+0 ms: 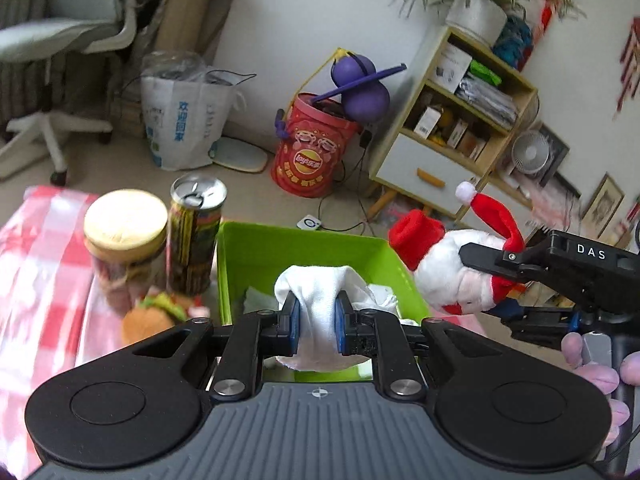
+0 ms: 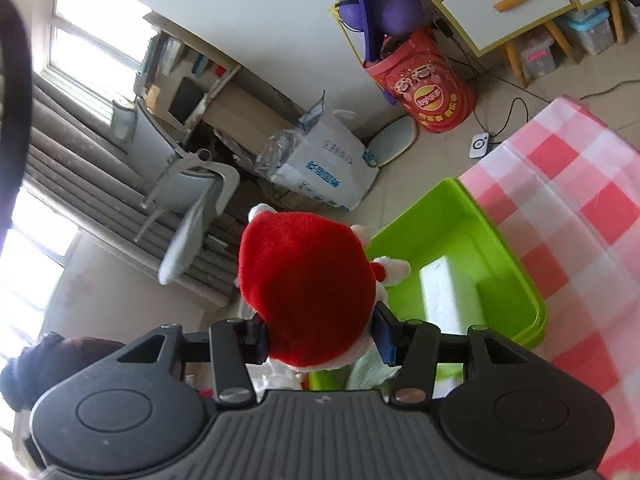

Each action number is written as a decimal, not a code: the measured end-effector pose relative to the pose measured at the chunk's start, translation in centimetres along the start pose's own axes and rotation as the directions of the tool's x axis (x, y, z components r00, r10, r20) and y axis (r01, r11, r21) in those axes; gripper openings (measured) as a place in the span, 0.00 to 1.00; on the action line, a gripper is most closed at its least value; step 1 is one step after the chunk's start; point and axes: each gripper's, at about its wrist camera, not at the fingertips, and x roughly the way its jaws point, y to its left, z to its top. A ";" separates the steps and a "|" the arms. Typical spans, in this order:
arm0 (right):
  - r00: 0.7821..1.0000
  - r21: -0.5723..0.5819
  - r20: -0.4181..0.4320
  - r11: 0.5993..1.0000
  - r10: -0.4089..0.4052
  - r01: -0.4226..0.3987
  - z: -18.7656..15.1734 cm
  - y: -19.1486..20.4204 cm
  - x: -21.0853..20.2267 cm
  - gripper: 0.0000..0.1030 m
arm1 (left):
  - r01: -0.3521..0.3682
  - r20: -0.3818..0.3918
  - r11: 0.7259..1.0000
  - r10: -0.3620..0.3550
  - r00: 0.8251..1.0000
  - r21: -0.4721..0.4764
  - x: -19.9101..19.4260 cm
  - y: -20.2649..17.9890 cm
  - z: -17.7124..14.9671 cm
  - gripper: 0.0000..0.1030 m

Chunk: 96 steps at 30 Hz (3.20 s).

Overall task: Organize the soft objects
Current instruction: 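Lift white cloth with left tool while right tool carries Santa plush to bin, then open left gripper over bin while right gripper drops Santa plush inside, then withdraw both tools from the green bin, then grasp white cloth on table with right gripper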

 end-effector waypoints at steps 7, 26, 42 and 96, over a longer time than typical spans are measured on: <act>0.996 0.010 -0.083 1.000 0.029 -0.029 1.8 -1.7 4.2 0.32 | -0.102 -0.011 0.987 0.104 0.994 0.128 4.6 -1.4 1.0 0.14; 0.935 -0.297 -0.079 0.904 -0.346 0.309 2.3 -1.3 9.6 0.33 | -0.240 -0.006 0.941 0.248 0.969 0.239 12.5 -1.8 1.3 0.16; 0.971 -0.225 -0.046 0.949 -0.235 0.219 3.2 -0.2 6.7 0.59 | -0.229 0.006 0.947 0.234 0.972 0.226 10.4 -2.0 1.1 0.78; 0.929 -0.636 -0.122 0.746 -0.350 0.198 -19.6 5.0 -6.7 0.76 | -0.222 -0.121 0.958 0.246 0.962 0.182 -10.5 7.3 -12.4 0.95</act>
